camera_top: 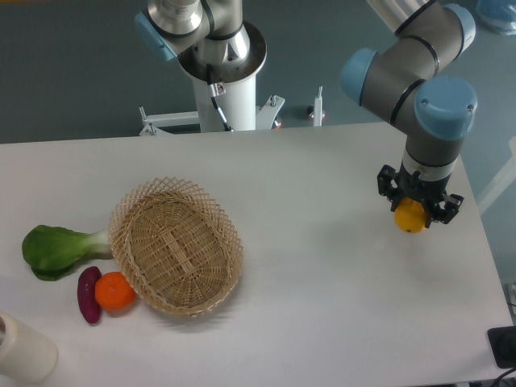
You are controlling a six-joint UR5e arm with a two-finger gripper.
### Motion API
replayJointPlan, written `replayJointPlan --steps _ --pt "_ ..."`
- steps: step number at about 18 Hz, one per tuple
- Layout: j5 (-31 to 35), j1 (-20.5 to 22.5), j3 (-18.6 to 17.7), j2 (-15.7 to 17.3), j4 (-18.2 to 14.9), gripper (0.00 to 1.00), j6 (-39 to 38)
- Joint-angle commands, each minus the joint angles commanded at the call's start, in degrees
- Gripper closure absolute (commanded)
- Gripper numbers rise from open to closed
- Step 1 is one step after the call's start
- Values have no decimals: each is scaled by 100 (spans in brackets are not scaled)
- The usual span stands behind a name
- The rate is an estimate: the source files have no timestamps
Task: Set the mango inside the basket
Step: 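Hold the yellow mango in the gripper and lift it slightly, then carry the held mango over the wicker basket and lower it inside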
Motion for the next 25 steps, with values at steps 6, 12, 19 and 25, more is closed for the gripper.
replayJointPlan --steps 6,12,19,25 --pt "0 -9 9 0 -9 60 17" --pt "-26 -9 9 9 -26 61 -53" --pt "-70 -210 -26 18 -26 61 -333" --pt "-79 -500 -62 35 -9 61 -781"
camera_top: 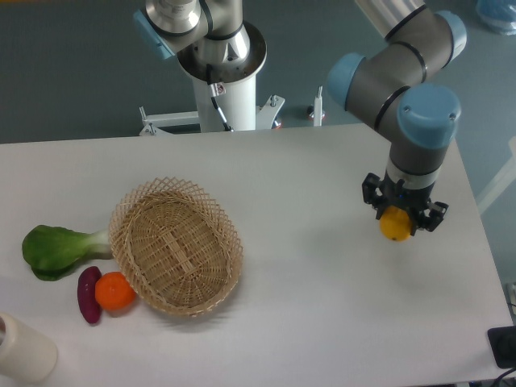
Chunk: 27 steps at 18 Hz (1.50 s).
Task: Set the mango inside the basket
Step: 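Carry the held mango over the wicker basket and lower it inside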
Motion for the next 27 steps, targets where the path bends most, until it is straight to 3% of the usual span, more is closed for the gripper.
replayJointPlan --steps 5,19,27 --pt "0 -290 0 17 0 61 -457" --pt "88 -1906 -97 -35 53 61 -1793" --pt "79 -2707 -447 -35 97 60 -2391"
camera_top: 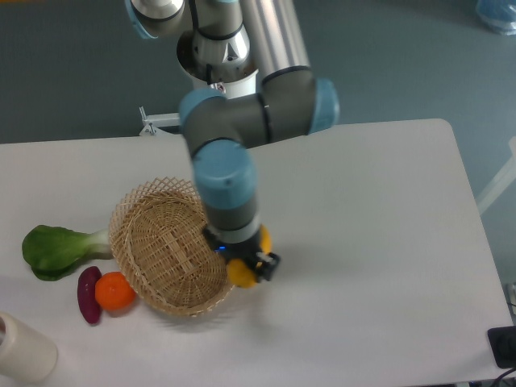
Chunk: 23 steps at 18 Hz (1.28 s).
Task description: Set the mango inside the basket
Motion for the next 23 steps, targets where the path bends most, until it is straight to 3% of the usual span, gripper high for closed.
replayJointPlan --steps 3,6,10,11,12,13,19,23 --pt "79 -237 -115 -79 18 57 -360" --pt "123 -326 -106 -254 289 49 -528" --pt "132 -352 -124 -316 334 33 -537" --pt "132 -352 -124 -308 325 27 -537" --pt "132 -352 -124 -308 334 7 -537" --pt "123 -352 -124 -299 325 0 -537" --pt "123 -248 -124 -194 308 0 -528" --pt "97 209 -72 -18 316 0 -441"
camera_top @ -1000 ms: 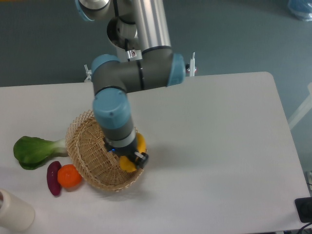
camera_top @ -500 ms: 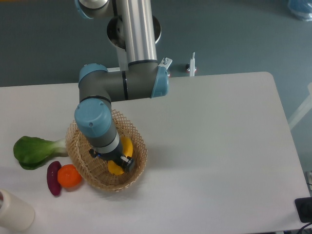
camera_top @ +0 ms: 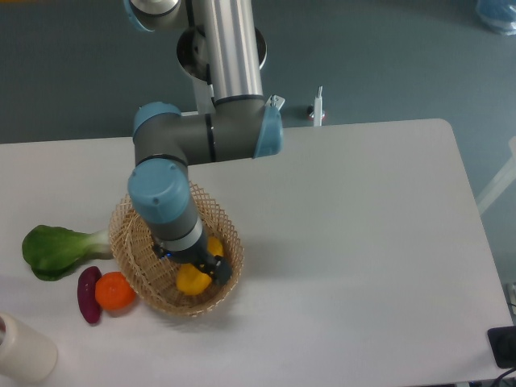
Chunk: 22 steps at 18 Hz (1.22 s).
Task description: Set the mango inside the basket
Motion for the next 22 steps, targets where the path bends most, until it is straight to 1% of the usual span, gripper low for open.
replayJointPlan --steps 1,6,10,16,19,22 --pt "9 88 70 0 0 0 0" --pt "0 703 123 105 53 0 219" --pt "0 1239 167 220 35 0 798" --pt "-44 2039 167 237 -44 0 1800" --pt "-62 2426 167 194 -53 0 2249" --pt "-70 2638 141 150 -53 0 2759"
